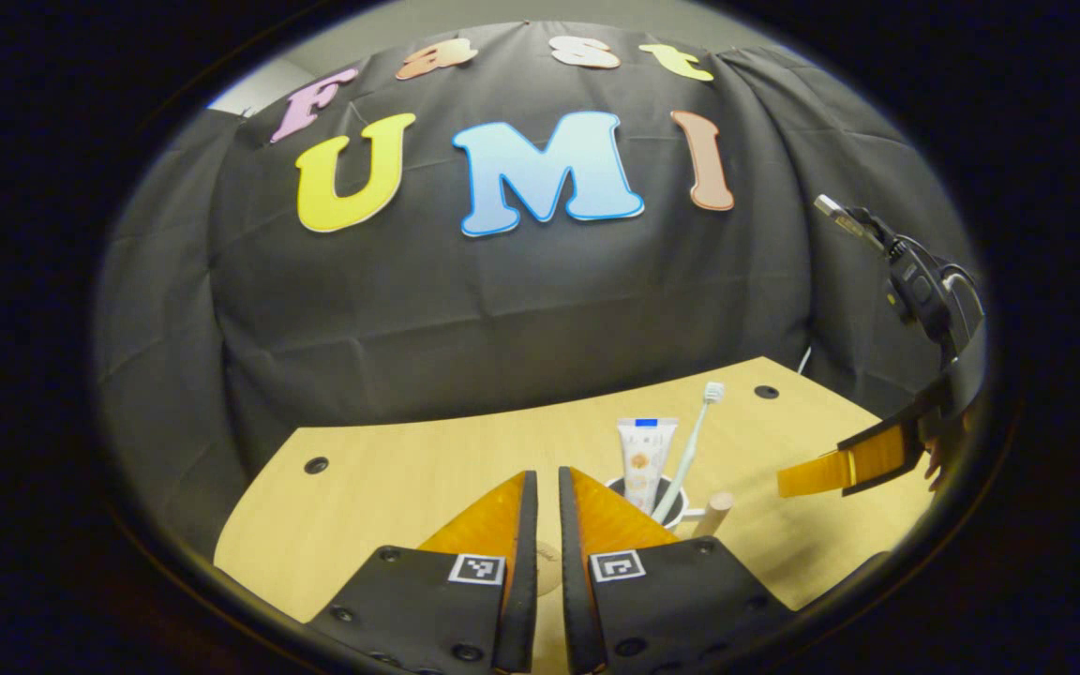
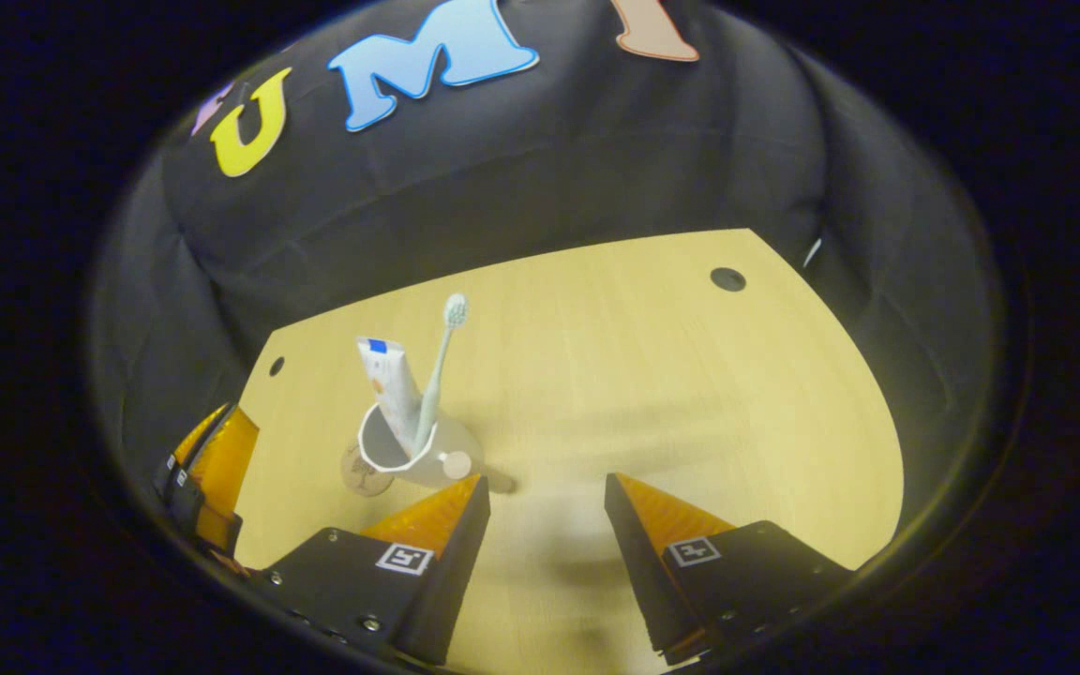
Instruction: Put the toothbrush and toothpaste on the desktop into the cup, then pick up the cup and place it on the coaster on the desktop.
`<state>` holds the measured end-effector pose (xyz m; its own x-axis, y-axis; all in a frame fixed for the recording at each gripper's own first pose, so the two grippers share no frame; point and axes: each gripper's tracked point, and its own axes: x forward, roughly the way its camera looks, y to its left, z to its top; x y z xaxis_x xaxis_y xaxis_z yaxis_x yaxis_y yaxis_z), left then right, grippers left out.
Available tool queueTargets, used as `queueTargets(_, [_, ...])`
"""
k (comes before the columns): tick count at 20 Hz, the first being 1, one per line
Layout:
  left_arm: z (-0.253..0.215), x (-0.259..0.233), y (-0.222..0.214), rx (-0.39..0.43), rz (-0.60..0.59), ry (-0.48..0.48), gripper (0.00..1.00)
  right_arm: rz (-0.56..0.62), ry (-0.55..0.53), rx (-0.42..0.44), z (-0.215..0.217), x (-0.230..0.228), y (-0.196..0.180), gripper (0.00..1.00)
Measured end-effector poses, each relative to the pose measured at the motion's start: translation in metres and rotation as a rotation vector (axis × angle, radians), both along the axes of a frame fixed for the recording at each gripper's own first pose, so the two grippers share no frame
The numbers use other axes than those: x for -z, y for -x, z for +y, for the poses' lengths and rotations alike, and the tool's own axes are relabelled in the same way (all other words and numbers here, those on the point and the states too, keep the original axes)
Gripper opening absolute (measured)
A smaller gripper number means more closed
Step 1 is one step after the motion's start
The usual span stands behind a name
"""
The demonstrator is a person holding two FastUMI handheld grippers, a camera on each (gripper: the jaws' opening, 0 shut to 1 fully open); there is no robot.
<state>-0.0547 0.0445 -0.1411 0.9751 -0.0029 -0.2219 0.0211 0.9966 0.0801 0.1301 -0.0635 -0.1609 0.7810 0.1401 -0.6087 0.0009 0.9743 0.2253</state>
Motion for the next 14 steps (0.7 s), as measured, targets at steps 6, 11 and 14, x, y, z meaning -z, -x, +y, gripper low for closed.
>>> queueTargets(6, [0.024,-0.006,0.022,-0.069,-0.003,0.000,0.19,-0.008,0.145,-0.189,0.018,-0.011,-0.008,0.76])
queueTargets(11, [0.041,-0.005,0.036,-0.113,0.011,0.012,0.19,0.018,0.265,-0.349,0.033,-0.002,-0.017,0.75])
queueTargets(14, [0.045,-0.003,0.040,-0.123,0.019,0.028,0.19,0.040,0.294,-0.420,0.042,0.002,-0.023,0.75])
